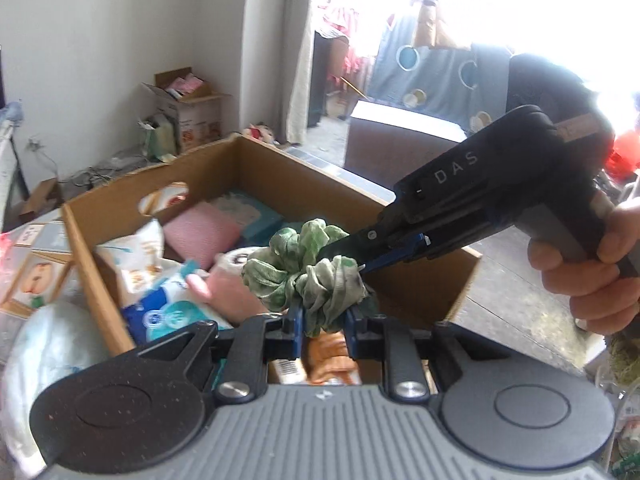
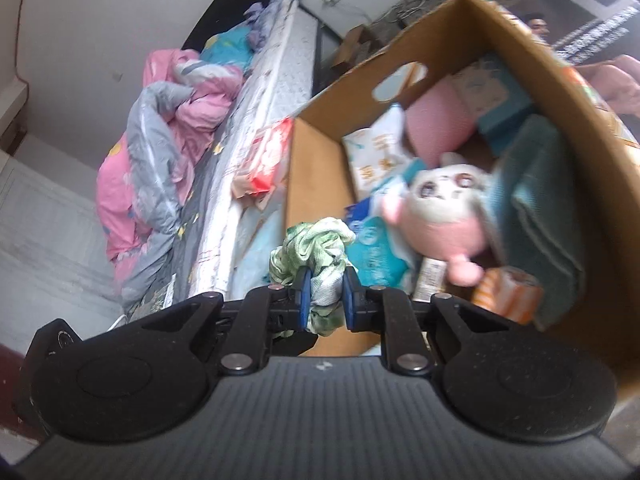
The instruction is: Organize soft objects
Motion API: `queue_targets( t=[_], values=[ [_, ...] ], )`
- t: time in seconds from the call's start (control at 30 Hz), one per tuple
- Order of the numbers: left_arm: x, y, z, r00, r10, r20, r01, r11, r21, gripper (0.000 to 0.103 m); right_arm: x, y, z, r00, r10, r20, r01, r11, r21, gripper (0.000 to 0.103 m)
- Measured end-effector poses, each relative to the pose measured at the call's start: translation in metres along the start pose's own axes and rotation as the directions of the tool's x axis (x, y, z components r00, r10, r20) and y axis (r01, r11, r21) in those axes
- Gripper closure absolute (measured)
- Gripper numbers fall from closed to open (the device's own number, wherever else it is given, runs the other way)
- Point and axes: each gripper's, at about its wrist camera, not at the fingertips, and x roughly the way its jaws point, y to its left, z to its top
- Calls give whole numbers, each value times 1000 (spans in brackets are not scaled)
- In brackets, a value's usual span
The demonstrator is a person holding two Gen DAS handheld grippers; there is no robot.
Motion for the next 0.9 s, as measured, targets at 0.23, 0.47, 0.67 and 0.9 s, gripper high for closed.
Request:
queue_targets(
  t=[0.23, 0.47, 0.67, 0.9],
  values=[
    [57, -25, 3, 987, -137, -84, 136, 990, -27, 81, -37, -55, -23, 984, -155, 85, 154, 988, 18, 88],
    [77, -28, 6, 980, -156, -127, 152, 988, -40, 59, -48, -73, -26, 959, -260, 115, 263, 965, -8, 85],
    [69, -25, 9, 983, -130, -129, 126, 991, -39, 51, -48, -72, -26, 953, -280, 117, 285, 958, -29, 80],
    [39, -28, 8, 994, -49, -101, 52, 998, 23, 33, -63, -70, -37, 952, -255, 170, 261, 965, -8, 70]
  ],
)
